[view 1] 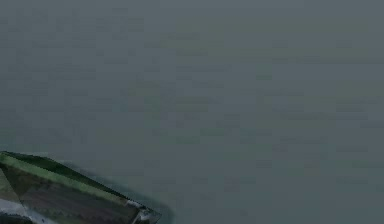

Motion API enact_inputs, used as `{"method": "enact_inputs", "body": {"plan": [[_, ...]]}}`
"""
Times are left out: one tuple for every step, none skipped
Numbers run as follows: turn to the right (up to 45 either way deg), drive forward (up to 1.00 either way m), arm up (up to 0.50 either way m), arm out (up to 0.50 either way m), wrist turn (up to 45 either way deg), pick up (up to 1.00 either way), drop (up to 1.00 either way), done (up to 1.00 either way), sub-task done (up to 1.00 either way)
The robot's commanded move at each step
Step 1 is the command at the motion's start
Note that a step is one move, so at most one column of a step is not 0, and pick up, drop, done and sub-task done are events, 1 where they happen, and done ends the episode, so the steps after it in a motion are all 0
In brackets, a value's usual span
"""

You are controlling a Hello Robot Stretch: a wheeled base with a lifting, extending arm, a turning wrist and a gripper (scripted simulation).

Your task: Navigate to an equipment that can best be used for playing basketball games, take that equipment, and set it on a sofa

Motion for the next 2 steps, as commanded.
{"method": "enact_inputs", "body": {"plan": [[0.0,0.00,0.10,0.00,0.0,0.00,0.00,0.00,0.00],[0.0,0.00,0.28,0.00,0.0,0.00,0.00,0.00,0.00]]}}
